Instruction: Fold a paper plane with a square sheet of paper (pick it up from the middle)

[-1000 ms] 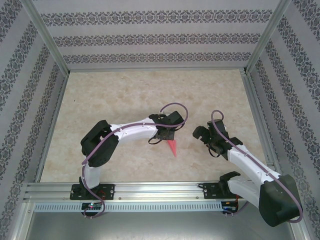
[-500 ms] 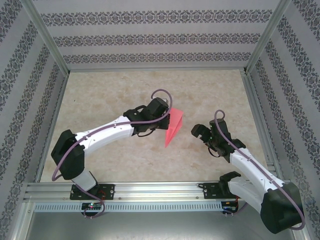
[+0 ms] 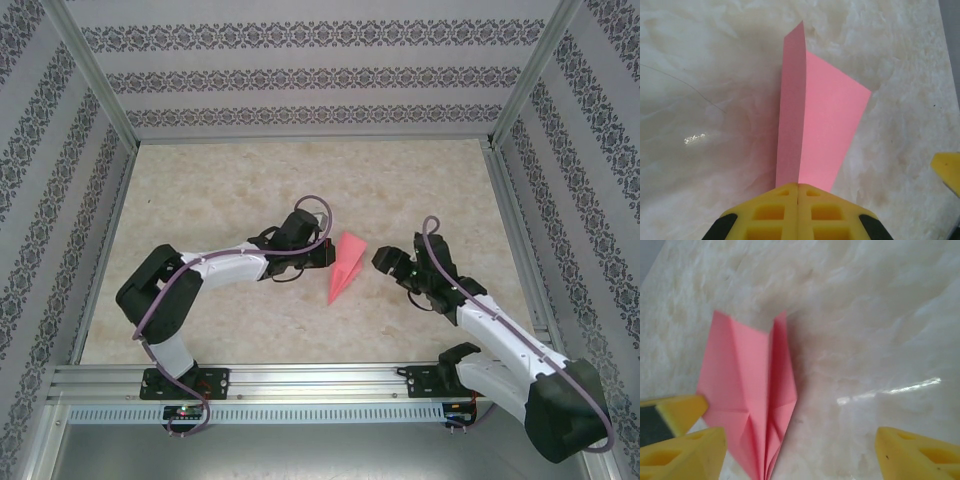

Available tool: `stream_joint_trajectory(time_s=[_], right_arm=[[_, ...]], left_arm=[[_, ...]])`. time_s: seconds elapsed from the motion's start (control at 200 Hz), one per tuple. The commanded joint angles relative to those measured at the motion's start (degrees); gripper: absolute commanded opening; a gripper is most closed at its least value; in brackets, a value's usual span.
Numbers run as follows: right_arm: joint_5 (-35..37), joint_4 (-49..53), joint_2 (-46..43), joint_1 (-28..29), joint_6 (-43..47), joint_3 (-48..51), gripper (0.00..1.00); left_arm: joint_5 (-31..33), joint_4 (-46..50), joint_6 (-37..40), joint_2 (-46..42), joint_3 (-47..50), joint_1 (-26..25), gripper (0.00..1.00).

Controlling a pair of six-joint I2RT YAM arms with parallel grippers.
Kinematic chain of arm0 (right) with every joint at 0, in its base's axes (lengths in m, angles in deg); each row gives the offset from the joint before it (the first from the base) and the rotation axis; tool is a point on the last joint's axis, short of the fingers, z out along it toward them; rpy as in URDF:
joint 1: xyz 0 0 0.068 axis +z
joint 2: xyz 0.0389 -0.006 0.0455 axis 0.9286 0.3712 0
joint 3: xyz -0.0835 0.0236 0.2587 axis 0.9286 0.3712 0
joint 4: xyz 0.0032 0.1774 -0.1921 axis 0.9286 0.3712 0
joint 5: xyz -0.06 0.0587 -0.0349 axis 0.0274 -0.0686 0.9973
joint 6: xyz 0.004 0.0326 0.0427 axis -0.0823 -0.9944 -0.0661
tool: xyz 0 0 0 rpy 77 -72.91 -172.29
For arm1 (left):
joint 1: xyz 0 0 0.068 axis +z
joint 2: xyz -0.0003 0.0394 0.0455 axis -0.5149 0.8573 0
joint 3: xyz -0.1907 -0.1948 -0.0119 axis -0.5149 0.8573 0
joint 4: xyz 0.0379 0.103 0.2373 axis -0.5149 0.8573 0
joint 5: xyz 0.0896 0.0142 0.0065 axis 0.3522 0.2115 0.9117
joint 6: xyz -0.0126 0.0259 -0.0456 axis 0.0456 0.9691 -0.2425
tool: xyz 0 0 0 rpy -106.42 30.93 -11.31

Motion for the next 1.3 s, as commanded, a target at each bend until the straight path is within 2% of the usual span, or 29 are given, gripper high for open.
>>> stream_joint_trajectory(time_s=[0.0,0.17,0.45,0.619,0.964,1.294], right_arm=[[-0.6,-6.4,3.6,3.9,0.6,-2.8,0.64],[-1.0,-11.1,12.4,8.8,0.2,-6.8,0.45],[-0.2,-10.8,26.1,12.4,-0.9,-14.6,0.40],[1.8,-7.7,28.9,12.7,-0.8,-16.7,0.41],[3.7,-4.7,32.0,12.7,-0.5,-17.0,0.53],[-0.6,-6.2,31.7,13.2,0.7,-16.5,0.58]], left_arm=[[-3.6,-10.7,-4.6,0.9,2.3,1.5,0.00],[-2.6,-14.6,-7.8,0.7,6.8,2.7,0.00],[-1.4,-16.3,-8.9,-0.3,10.8,3.5,0.00],[-1.1,-15.9,-9.0,0.0,11.4,3.7,0.00],[-0.9,-16.4,-9.4,1.2,13.0,4.4,0.00],[-1.4,-16.7,-9.2,2.6,13.4,4.5,0.00]])
